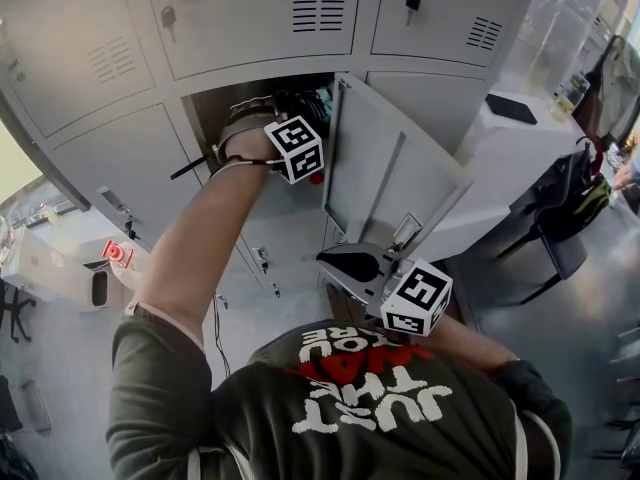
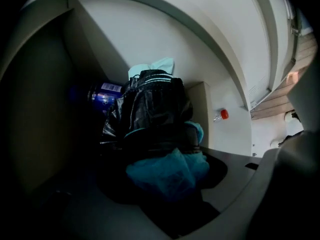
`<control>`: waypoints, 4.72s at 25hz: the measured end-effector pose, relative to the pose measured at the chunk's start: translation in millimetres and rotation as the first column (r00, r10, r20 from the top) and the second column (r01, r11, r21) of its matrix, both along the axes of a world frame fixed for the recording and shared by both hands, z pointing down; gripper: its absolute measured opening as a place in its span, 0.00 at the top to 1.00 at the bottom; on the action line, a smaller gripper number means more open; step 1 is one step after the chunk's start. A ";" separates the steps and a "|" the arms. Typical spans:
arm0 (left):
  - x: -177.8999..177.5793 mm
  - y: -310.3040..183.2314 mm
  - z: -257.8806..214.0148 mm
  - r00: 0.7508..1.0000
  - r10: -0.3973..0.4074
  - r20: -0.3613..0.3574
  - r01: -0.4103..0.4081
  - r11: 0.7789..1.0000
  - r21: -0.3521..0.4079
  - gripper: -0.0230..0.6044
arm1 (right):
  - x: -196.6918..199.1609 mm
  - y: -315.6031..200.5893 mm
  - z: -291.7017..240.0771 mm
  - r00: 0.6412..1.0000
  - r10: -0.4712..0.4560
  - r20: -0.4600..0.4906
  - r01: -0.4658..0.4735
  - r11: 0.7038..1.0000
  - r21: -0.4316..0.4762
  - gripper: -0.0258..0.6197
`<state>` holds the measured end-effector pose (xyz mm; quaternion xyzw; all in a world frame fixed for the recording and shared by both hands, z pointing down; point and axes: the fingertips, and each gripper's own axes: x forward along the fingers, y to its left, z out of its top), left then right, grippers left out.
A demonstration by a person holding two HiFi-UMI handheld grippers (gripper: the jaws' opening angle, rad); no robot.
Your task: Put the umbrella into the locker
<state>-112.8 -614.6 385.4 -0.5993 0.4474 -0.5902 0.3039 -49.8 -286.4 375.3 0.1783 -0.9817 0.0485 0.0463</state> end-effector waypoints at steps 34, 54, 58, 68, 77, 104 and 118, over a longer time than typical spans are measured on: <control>-24.2 -61.1 12.5 1.000 -0.017 0.004 0.016 0.998 0.053 0.48 | 28.4 -12.1 9.9 0.999 0.036 0.000 -0.036 0.999 -0.040 0.91; -10.7 -11.9 -3.7 0.984 0.016 -0.177 -0.010 0.999 0.032 0.18 | 31.0 -1.3 0.7 1.000 -0.005 0.003 0.005 1.000 -0.006 0.91; -8.6 8.9 -2.5 0.969 0.021 -0.245 -0.016 1.000 0.023 0.18 | 35.0 2.3 -4.5 1.000 -0.015 0.009 0.015 1.000 0.005 0.91; 13.7 116.0 -26.1 0.753 0.082 -0.653 -0.093 0.996 0.018 0.19 | 50.5 20.8 -17.4 0.999 -0.051 0.011 0.050 0.998 0.031 0.91; 15.9 258.3 -26.0 0.343 0.059 -0.937 -0.115 0.993 0.020 0.27 | 63.1 44.7 -30.7 0.995 -0.100 0.020 0.098 0.993 0.069 0.91; -103.8 465.1 -9.9 -0.204 0.112 -0.973 -0.233 0.959 0.159 0.95 | -20.6 75.2 2.1 0.994 0.093 0.059 -0.093 0.996 -0.002 0.91; -99.7 456.6 -8.4 -0.165 0.142 -0.976 -0.262 0.948 0.182 0.95 | -17.7 78.5 2.2 0.991 0.131 0.022 -0.132 0.991 0.023 0.91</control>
